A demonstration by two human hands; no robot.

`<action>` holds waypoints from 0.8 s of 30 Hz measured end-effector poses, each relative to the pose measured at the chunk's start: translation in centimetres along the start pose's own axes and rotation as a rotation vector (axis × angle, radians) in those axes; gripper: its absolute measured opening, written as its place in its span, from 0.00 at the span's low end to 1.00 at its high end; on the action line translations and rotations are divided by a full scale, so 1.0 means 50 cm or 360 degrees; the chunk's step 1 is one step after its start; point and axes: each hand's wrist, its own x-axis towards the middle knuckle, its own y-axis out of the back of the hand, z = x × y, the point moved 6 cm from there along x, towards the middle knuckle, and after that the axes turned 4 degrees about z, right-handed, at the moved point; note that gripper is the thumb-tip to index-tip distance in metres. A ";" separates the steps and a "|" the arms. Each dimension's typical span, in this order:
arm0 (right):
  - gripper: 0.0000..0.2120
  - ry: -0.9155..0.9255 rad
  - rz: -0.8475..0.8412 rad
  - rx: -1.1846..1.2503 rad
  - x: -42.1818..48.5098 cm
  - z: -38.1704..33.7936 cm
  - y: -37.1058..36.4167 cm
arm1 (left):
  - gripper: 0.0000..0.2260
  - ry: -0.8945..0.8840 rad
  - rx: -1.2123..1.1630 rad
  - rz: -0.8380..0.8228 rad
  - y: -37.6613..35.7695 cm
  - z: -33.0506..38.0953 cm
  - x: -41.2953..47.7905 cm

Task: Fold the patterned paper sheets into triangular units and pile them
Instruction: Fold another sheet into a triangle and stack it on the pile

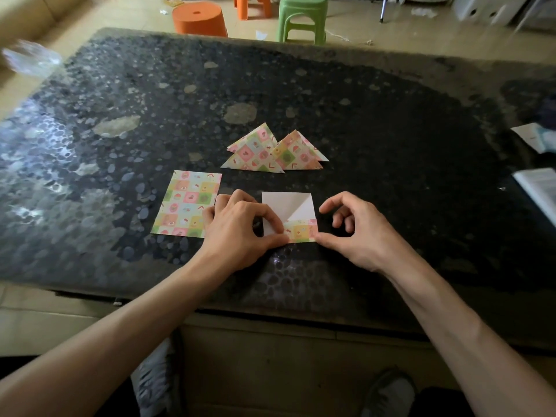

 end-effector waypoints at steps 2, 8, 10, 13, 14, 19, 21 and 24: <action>0.19 -0.0022 -0.0019 -0.0011 0.002 0.001 -0.003 | 0.09 0.0016 0.0029 -0.0038 0.007 -0.005 0.004; 0.24 0.0033 0.0100 -0.0163 -0.013 -0.014 -0.023 | 0.13 -0.0031 0.0150 0.0077 0.016 -0.002 -0.001; 0.25 0.0048 0.0118 -0.0172 -0.014 -0.020 -0.027 | 0.15 -0.0006 0.0133 0.0077 0.017 -0.008 0.000; 0.27 0.0005 0.0102 -0.0136 -0.010 -0.016 -0.023 | 0.22 0.0069 0.0127 0.0077 0.026 -0.029 0.007; 0.27 0.0001 0.0089 -0.0134 -0.009 -0.015 -0.022 | 0.24 0.0103 0.0136 0.0067 0.030 -0.037 0.009; 0.29 -0.0114 -0.0029 -0.0034 -0.001 -0.006 -0.017 | 0.26 0.0184 0.0131 -0.0084 0.034 -0.050 0.014; 0.30 -0.0138 -0.0055 0.0012 0.002 -0.005 -0.015 | 0.21 0.0153 0.0069 -0.0125 0.031 -0.042 0.016; 0.31 -0.0115 -0.0069 0.0035 0.002 -0.005 -0.013 | 0.13 0.0069 0.0010 -0.0143 0.026 -0.033 0.021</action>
